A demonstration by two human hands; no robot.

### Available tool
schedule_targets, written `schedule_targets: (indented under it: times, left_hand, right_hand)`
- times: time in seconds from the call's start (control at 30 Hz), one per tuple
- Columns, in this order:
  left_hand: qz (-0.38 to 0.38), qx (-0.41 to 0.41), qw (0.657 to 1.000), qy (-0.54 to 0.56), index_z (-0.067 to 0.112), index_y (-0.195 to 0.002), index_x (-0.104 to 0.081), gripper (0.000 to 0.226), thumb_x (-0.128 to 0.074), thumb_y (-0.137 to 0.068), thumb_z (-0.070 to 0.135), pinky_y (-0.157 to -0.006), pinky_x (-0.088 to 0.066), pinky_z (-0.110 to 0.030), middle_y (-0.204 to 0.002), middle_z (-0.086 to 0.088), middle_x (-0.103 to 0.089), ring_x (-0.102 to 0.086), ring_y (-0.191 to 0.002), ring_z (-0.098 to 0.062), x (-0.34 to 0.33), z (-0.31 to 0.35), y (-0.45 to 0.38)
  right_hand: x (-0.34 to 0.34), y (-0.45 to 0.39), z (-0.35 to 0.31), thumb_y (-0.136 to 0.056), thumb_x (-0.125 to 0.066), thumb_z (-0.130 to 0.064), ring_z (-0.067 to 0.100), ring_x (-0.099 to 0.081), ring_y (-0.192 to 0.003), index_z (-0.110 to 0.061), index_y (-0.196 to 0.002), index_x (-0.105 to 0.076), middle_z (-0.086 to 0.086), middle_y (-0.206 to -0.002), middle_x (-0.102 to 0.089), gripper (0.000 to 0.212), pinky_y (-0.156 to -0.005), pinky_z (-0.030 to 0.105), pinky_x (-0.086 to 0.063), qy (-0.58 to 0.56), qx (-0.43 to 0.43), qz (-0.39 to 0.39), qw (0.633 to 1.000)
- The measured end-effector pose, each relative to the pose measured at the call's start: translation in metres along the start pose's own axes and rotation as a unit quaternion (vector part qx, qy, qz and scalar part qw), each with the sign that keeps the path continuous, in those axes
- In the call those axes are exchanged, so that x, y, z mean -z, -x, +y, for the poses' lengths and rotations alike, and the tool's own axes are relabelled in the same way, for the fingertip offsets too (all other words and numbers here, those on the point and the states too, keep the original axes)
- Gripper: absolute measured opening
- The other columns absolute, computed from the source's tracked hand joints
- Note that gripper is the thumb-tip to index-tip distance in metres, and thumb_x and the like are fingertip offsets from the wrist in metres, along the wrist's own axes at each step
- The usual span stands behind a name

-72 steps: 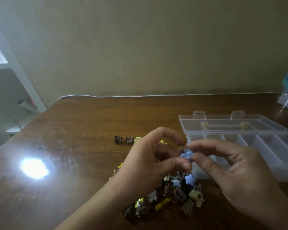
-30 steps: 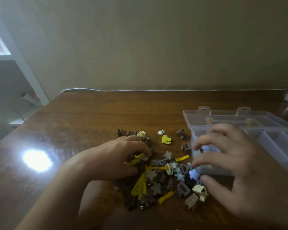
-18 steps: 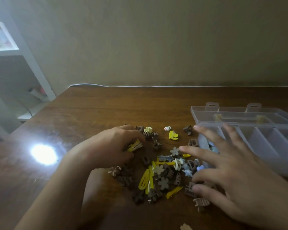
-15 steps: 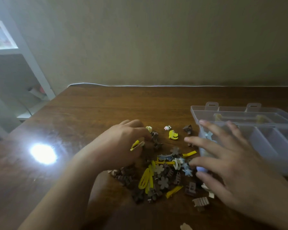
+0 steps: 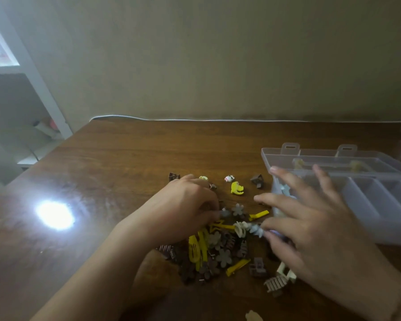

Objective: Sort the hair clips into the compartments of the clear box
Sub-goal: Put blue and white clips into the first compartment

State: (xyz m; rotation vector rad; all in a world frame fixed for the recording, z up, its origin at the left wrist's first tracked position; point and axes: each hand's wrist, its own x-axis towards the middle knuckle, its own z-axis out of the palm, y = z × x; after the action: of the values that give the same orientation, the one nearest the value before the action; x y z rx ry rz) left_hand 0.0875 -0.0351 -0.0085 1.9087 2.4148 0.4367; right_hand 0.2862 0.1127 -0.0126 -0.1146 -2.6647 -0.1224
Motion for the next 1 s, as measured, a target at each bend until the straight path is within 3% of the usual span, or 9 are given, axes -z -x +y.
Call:
schedule_targets:
  times: [0.13, 0.23, 0.43, 0.63, 0.73, 0.8, 0.87, 0.93, 1.0]
  left_hand:
    - [0.02, 0.046, 0.997, 0.054, 0.03, -0.099, -0.067, 0.012, -0.055, -0.096, 0.033, -0.069, -0.041, -0.011, -0.085, 0.02, -0.06, -0.056, -0.08, 0.001, 0.005, 0.0, -0.001]
    - [0.047, 0.049, 0.995, 0.079, 0.027, -0.096, -0.066, 0.01, -0.057, -0.097, 0.026, -0.058, -0.042, -0.01, -0.075, 0.016, -0.064, -0.06, -0.067, 0.001, 0.004, 0.003, -0.003]
    - [0.089, 0.047, 0.993, 0.064, 0.03, -0.097, -0.069, 0.009, -0.069, -0.088, 0.031, -0.064, -0.04, -0.009, -0.083, 0.017, -0.062, -0.056, -0.075, 0.003, 0.003, 0.005, -0.003]
    - [0.087, 0.018, 0.992, 0.084, 0.032, -0.103, -0.071, 0.018, -0.071, -0.087, 0.024, -0.069, -0.046, -0.009, -0.085, 0.021, -0.061, -0.059, -0.08, 0.002, 0.005, 0.01, -0.001]
    - [0.098, 0.019, 0.992, 0.07, 0.032, -0.106, -0.071, 0.02, -0.068, -0.089, 0.022, -0.072, -0.046, -0.009, -0.09, 0.021, -0.063, -0.06, -0.083, 0.003, 0.004, 0.008, -0.001]
    - [0.122, 0.016, 0.99, 0.065, 0.03, -0.101, -0.073, 0.016, -0.068, -0.087, 0.025, -0.07, -0.048, -0.01, -0.087, 0.019, -0.065, -0.06, -0.079, 0.003, 0.004, 0.006, -0.001]
    - [0.145, 0.012, 0.987, 0.065, 0.025, -0.093, -0.075, 0.012, -0.068, -0.085, 0.029, -0.065, -0.048, -0.01, -0.08, 0.017, -0.066, -0.06, -0.072, 0.004, 0.005, 0.007, -0.002]
    - [0.165, 0.013, 0.983, 0.077, 0.022, -0.086, -0.076, 0.013, -0.068, -0.083, 0.033, -0.062, -0.049, -0.01, -0.074, 0.017, -0.067, -0.062, -0.067, 0.003, 0.006, 0.009, -0.002]
    - [0.181, 0.022, 0.979, 0.093, 0.024, -0.082, -0.077, 0.008, -0.074, -0.08, 0.031, -0.062, -0.051, -0.011, -0.07, 0.018, -0.069, -0.065, -0.065, 0.002, 0.007, 0.013, -0.002]
  right_hand:
    - [0.007, 0.0, 0.011, -0.086, -0.048, -0.039, 0.021, -0.047, -0.129, -0.031, -0.083, -0.071, -0.013, -0.109, -0.069, 0.024, -0.11, 0.059, -0.023, -0.04, -0.029, 0.026, 0.998]
    - [0.012, 0.002, 0.008, -0.082, -0.051, -0.048, 0.016, -0.042, -0.132, -0.035, -0.091, -0.069, -0.018, -0.115, -0.064, 0.024, -0.112, 0.056, -0.022, -0.068, -0.04, -0.02, 0.997]
    - [0.01, 0.003, 0.002, -0.073, -0.045, -0.072, 0.021, -0.027, -0.142, -0.042, -0.075, -0.071, -0.017, -0.133, -0.055, 0.04, -0.111, 0.056, -0.01, 0.012, -0.018, -0.148, 0.989]
    - [0.005, 0.003, -0.003, -0.073, -0.041, -0.058, 0.026, -0.031, -0.139, -0.037, -0.062, -0.069, -0.011, -0.125, -0.062, 0.036, -0.109, 0.058, -0.013, 0.043, 0.004, -0.129, 0.991]
    - [0.008, 0.002, 0.0, -0.081, -0.044, -0.054, 0.021, -0.033, -0.138, -0.04, -0.075, -0.07, -0.016, -0.123, -0.061, 0.03, -0.11, 0.06, -0.018, -0.017, 0.004, -0.07, 0.997]
    - [0.016, 0.0, 0.007, -0.085, -0.046, -0.052, 0.012, -0.044, -0.127, -0.043, -0.091, -0.068, -0.019, -0.114, -0.062, 0.024, -0.105, 0.049, -0.034, -0.107, -0.039, -0.002, 0.994]
    - [0.028, -0.001, 0.014, -0.088, -0.053, -0.047, -0.002, -0.054, -0.1, -0.043, -0.106, -0.061, -0.023, -0.098, -0.062, 0.02, -0.084, 0.019, -0.045, -0.192, -0.12, 0.065, 0.972]
    - [0.033, 0.001, 0.023, -0.081, -0.062, -0.041, -0.012, -0.057, -0.086, -0.045, -0.112, -0.054, -0.024, -0.083, -0.063, 0.032, -0.064, 0.004, -0.043, -0.255, -0.21, 0.116, 0.937]
    - [0.028, 0.003, 0.03, -0.077, -0.069, -0.035, -0.014, -0.057, -0.083, -0.038, -0.1, -0.059, -0.016, -0.073, -0.065, 0.025, -0.067, -0.001, -0.039, -0.268, -0.256, 0.133, 0.919]
